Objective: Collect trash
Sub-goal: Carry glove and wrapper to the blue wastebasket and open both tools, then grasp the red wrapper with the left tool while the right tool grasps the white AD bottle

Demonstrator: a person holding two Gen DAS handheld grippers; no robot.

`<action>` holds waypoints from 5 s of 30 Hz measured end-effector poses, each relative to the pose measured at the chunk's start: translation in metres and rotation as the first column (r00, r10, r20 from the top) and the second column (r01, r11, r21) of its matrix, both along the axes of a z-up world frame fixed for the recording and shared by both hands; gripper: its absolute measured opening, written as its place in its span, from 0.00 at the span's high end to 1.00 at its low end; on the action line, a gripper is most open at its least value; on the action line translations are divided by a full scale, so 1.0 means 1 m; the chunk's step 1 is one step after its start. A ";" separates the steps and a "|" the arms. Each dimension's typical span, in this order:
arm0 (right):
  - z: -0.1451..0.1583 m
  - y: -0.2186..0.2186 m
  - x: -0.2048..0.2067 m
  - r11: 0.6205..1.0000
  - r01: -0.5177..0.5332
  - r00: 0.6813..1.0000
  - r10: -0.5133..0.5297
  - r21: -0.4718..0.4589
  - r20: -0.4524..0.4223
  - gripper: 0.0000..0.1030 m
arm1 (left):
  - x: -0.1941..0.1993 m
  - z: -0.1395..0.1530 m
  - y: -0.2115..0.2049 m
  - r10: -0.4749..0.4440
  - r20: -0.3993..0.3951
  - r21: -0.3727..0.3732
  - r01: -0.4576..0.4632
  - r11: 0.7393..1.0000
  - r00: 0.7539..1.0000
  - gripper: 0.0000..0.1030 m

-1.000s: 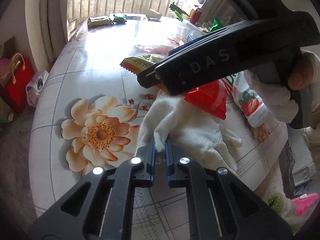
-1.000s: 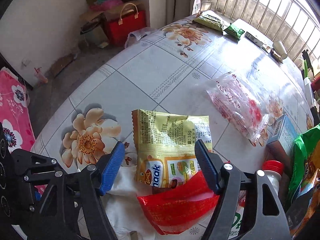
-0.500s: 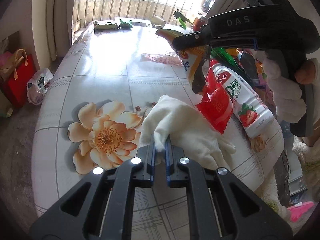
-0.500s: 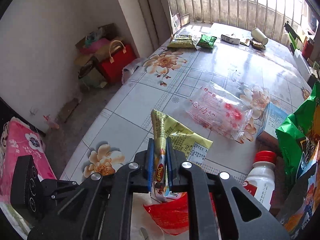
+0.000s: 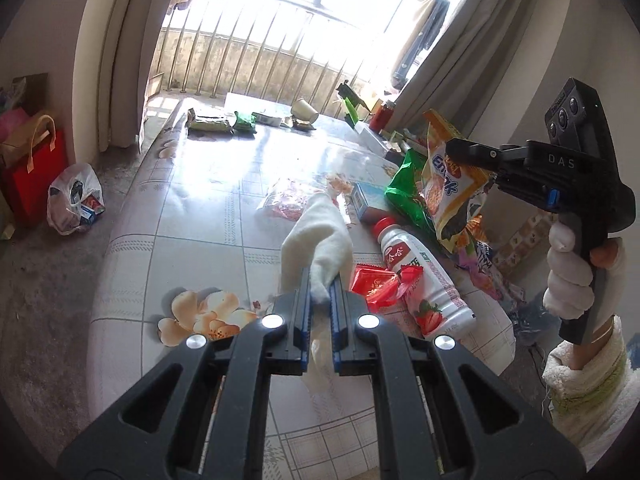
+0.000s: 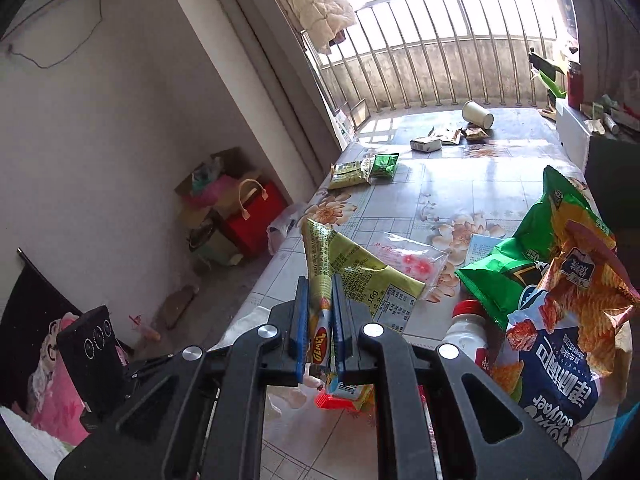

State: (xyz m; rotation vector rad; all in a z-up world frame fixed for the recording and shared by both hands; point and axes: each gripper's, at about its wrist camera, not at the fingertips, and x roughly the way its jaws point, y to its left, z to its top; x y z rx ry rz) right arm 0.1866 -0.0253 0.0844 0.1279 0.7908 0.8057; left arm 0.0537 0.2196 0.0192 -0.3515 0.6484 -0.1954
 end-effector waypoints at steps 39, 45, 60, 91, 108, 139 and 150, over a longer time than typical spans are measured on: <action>-0.131 -0.533 -0.198 0.311 0.919 0.376 -0.879 0.243 -0.295 0.89 | 0.113 0.050 -0.581 -0.849 -0.233 0.073 0.880 0.470 0.473 0.94; -0.196 -0.594 -0.169 0.234 0.948 0.305 -0.860 0.215 -0.410 0.89 | 0.151 -0.034 -0.694 -0.805 -0.390 0.155 0.893 0.422 0.448 0.94; -0.328 -0.701 -0.065 0.110 0.987 0.156 -0.825 0.117 -0.543 0.47 | 0.235 -0.173 -0.817 -0.708 -0.413 0.274 0.820 0.503 0.572 0.56; -0.162 -0.494 -0.222 0.337 0.933 0.355 -0.918 0.124 -0.179 0.21 | 0.047 0.050 -0.537 -0.808 0.023 0.175 0.793 0.584 0.589 0.37; -0.081 -0.285 -0.144 0.808 0.572 0.820 -0.561 0.145 -0.110 0.20 | -0.007 0.026 -0.161 -0.297 0.134 0.211 0.266 0.941 0.945 0.33; -0.122 -0.084 -0.053 0.961 0.254 0.912 -0.274 -0.106 -0.304 0.37 | 0.058 -0.060 -0.127 -0.145 -0.076 0.514 0.163 0.842 0.987 0.94; -0.125 -0.082 -0.065 0.971 0.200 0.897 -0.236 -0.134 -0.373 0.47 | 0.039 -0.056 -0.100 -0.156 -0.135 0.347 0.194 0.918 0.979 0.97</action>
